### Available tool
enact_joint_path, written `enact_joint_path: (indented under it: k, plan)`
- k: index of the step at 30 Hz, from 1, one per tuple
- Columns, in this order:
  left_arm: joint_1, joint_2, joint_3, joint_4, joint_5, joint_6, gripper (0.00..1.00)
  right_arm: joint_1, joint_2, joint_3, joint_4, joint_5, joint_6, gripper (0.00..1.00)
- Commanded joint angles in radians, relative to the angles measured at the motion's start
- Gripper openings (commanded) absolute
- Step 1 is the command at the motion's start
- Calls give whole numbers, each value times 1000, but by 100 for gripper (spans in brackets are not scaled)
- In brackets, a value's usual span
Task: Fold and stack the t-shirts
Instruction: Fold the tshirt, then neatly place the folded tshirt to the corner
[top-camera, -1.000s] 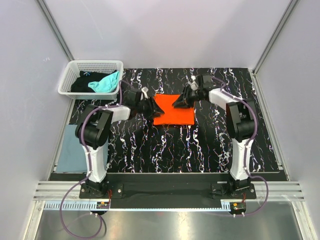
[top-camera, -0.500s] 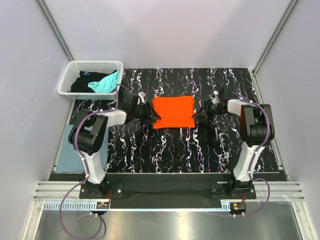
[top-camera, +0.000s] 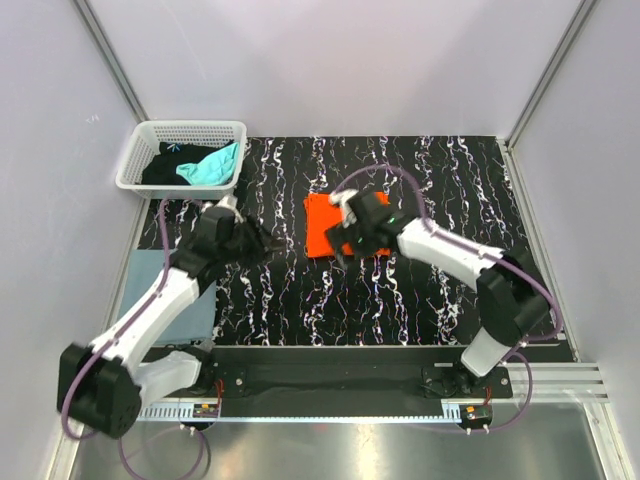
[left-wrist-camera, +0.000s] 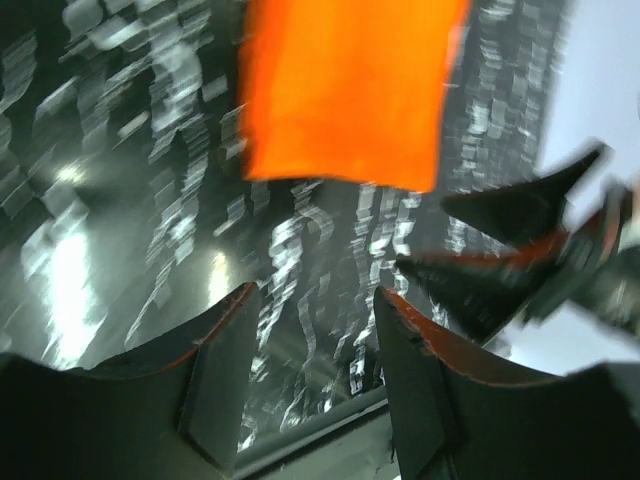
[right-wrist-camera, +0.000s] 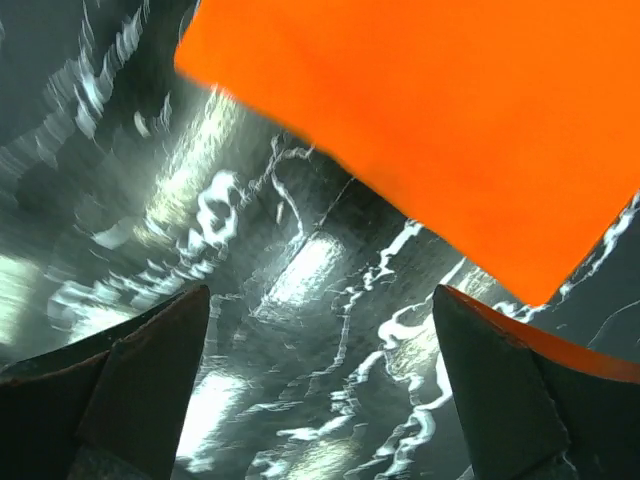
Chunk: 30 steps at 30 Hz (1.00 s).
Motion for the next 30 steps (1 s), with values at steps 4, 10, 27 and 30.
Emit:
enact_joint_path:
  k: [4,10,27,30]
  plan:
    - [9,-229,-111,-328,-229,-273,55,236,-24,-189,270,387,-664,100]
    - [12,-326,-103,-539,-284,-410,57,335,84,-321,620,488,-1061,100]
    - [12,-440,-64,-714,-278,-512,66,287,341,-138,617,367,-1101,33]
    - [12,-364,-42,-671,-244,-444,74,281,315,-132,583,347,-1080,11]
